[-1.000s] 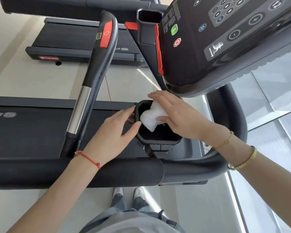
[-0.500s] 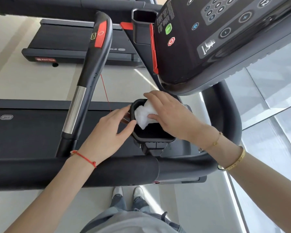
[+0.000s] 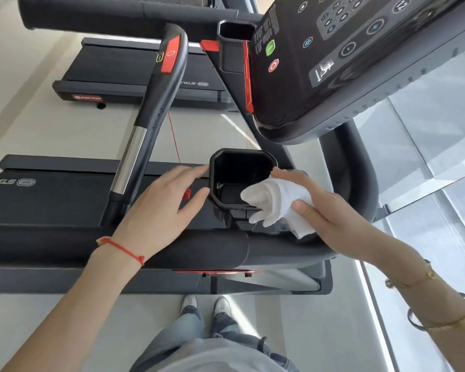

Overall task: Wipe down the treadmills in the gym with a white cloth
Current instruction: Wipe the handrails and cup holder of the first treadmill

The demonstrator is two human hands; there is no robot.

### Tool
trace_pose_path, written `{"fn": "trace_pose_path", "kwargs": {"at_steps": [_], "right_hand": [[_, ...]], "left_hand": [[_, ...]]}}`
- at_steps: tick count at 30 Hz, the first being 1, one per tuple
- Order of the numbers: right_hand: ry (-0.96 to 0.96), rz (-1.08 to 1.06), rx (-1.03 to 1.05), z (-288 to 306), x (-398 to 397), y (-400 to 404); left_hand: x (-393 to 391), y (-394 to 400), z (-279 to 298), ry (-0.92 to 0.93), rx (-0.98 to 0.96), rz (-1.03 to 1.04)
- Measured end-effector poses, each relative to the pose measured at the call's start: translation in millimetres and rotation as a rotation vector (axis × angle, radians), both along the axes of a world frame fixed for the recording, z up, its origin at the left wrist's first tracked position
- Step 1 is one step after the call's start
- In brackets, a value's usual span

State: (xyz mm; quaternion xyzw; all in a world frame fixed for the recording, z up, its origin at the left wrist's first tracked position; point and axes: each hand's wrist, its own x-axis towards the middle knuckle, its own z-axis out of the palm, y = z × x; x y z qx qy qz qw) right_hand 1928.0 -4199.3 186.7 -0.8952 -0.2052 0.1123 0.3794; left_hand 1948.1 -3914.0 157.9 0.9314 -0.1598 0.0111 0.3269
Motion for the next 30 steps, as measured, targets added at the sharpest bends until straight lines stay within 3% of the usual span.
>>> {"fn": "trace_pose_path", "kwargs": {"at_steps": [5, 12, 17, 22, 26, 30], "right_hand": [[-0.106, 0.141, -0.098, 0, -18, 22], [-0.383, 0.156, -0.383, -11, -43, 89], [-0.530, -0.011, -0.441, -28, -54, 153], [-0.588, -0.028, -0.438, -42, -55, 234], [-0.623, -0.140, -0.390, -47, -63, 226], [-0.658, -0.386, -0.459, -52, -78, 207]], "left_hand": [[-23, 9, 0, -0.041, 0.002, 0.037], [-47, 46, -2, -0.104, -0.020, 0.057], [-56, 90, -4, -0.148, 0.039, 0.035], [-61, 149, -8, -0.153, 0.104, 0.051], [-64, 193, -10, -0.148, 0.120, 0.071], [-66, 224, -14, -0.136, 0.144, 0.056]]}}
